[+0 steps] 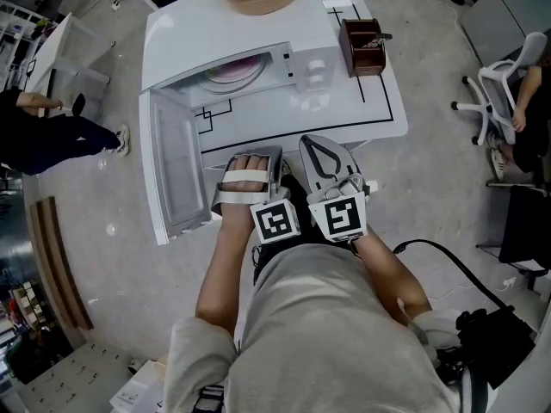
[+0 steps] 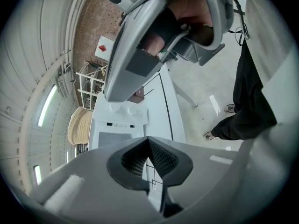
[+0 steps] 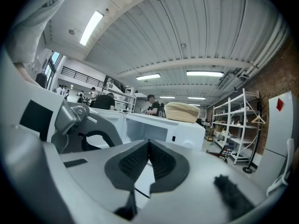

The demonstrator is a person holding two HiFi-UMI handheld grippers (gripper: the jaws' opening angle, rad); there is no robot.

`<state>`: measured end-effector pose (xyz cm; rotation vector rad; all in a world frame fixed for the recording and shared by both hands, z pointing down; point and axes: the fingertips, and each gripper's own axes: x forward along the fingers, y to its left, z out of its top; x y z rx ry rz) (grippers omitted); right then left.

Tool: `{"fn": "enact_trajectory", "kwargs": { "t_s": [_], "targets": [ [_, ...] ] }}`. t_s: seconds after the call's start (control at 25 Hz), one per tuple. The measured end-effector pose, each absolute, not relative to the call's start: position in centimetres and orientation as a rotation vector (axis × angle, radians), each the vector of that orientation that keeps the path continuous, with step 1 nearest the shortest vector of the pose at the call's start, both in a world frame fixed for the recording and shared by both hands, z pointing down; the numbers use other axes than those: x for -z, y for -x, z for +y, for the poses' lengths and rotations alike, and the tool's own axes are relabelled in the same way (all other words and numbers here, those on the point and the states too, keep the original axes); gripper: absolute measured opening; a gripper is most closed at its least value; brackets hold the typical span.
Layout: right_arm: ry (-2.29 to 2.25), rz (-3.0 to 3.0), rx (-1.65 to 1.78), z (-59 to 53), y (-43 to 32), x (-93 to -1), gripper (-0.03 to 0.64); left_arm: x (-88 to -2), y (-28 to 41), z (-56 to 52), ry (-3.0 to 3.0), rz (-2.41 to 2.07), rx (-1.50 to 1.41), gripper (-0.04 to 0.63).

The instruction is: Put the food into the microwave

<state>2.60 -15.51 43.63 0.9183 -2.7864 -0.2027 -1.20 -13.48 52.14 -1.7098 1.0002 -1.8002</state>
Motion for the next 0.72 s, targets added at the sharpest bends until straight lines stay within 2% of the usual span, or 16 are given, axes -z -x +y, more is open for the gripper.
{"fn": "enact_trajectory", "kwargs": {
  "t_s": [0.72],
  "targets": [
    [-0.883,-2.784,0.224,-14.2,-2.7,-43.7,0.011,-51.3,0.5,-12.7,1.701,1.032,1.770,0.008]
  ]
}}
